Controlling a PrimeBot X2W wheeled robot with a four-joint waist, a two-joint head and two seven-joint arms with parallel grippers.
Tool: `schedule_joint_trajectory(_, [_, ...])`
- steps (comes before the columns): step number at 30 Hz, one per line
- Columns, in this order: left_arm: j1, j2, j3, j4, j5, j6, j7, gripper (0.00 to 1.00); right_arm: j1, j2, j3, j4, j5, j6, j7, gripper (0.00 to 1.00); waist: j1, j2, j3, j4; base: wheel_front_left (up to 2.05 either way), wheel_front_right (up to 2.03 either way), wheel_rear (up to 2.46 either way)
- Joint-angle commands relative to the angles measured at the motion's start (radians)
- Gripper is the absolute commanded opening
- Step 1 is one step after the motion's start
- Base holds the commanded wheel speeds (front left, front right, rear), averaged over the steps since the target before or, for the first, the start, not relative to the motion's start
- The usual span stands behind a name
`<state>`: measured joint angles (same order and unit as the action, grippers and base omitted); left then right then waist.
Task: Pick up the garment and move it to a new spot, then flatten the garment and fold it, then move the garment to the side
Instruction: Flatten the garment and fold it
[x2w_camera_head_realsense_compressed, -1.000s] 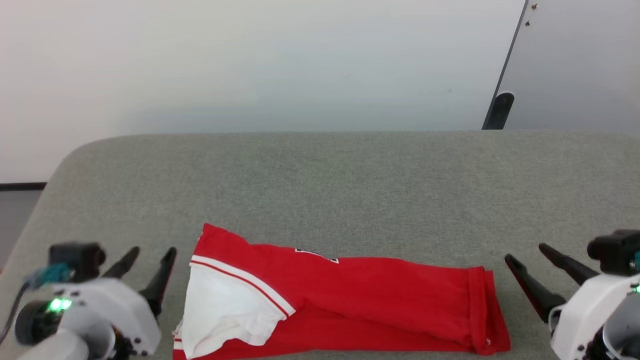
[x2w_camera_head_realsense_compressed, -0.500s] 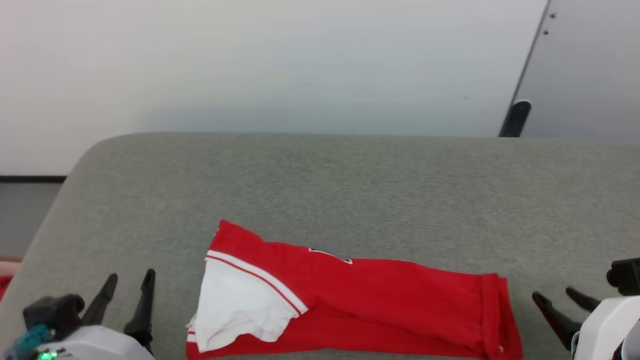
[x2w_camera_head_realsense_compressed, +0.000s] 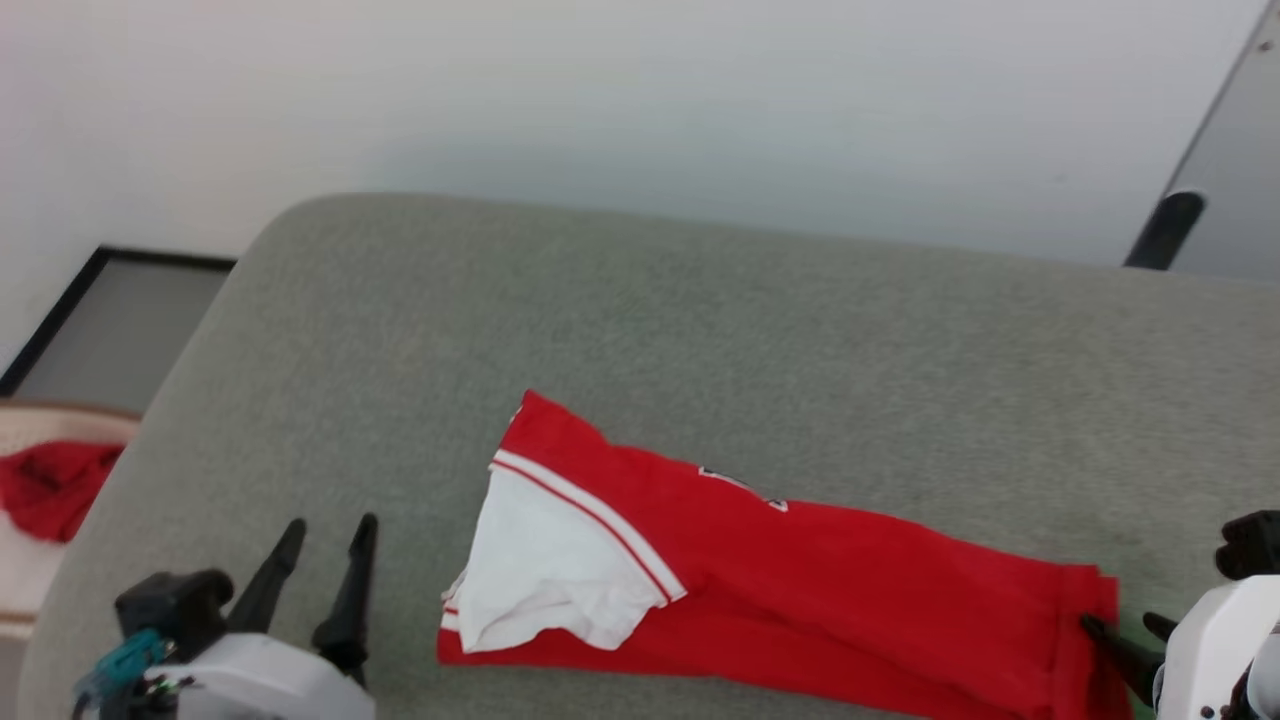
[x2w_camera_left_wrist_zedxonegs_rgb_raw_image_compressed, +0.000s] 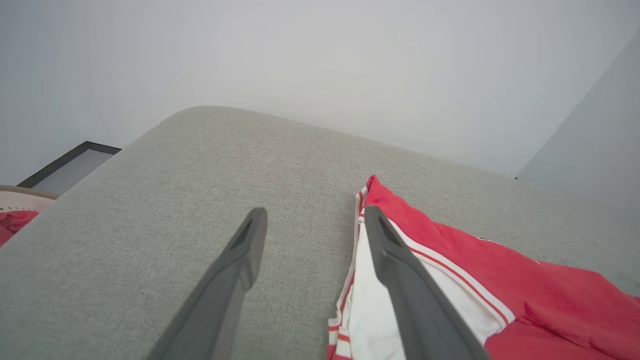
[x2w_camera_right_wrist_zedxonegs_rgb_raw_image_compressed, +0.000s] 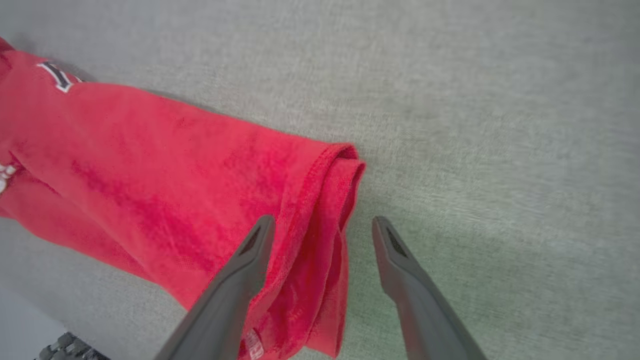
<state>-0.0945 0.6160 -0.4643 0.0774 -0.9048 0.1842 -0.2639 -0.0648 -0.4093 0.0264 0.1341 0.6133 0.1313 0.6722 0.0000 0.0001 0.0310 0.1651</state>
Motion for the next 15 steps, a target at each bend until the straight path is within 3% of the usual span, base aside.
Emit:
schedule_joint_trajectory(1, [-0.02, -0.013, -0.003, 0.003, 0.006, -0.008, 0.001, 1.0, -0.014, 0.0, 0.0, 0.015, -0.006, -0.001, 0.011, 1.0, 0.0, -0.0001, 0.055, 0.049, 0.0, 0.0, 0.0])
schedule_joint_trajectory(11, [-0.083, -0.05, -0.018, 0.033, 0.003, -0.035, 0.003, 1.0, -0.071, 0.057, 0.047, 0.166, 0.019, -0.001, 0.079, 1.0, 0.0, -0.0001, 0.111, 0.08, 0.0, 0.0, 0.0])
schedule_joint_trajectory(12, [-0.086, -0.051, -0.017, 0.036, 0.002, -0.036, 0.003, 1.0, -0.076, 0.061, 0.054, 0.181, 0.026, -0.001, 0.084, 0.31, 0.0, -0.0001, 0.112, 0.08, 0.0, 0.0, 0.0])
schedule_joint_trajectory(13, [-0.087, -0.051, -0.015, 0.038, 0.001, -0.038, 0.003, 1.0, -0.084, 0.06, 0.066, 0.19, 0.028, -0.001, 0.082, 0.0, 0.0, -0.0001, 0.114, 0.079, 0.0, 0.0, 0.0])
schedule_joint_trajectory(15, [-0.088, -0.054, -0.014, 0.043, -0.001, -0.041, 0.003, 1.0, -0.09, 0.057, 0.08, 0.208, 0.038, 0.0, 0.087, 0.0, 0.0, -0.0001, 0.114, 0.075, 0.0, 0.0, 0.0])
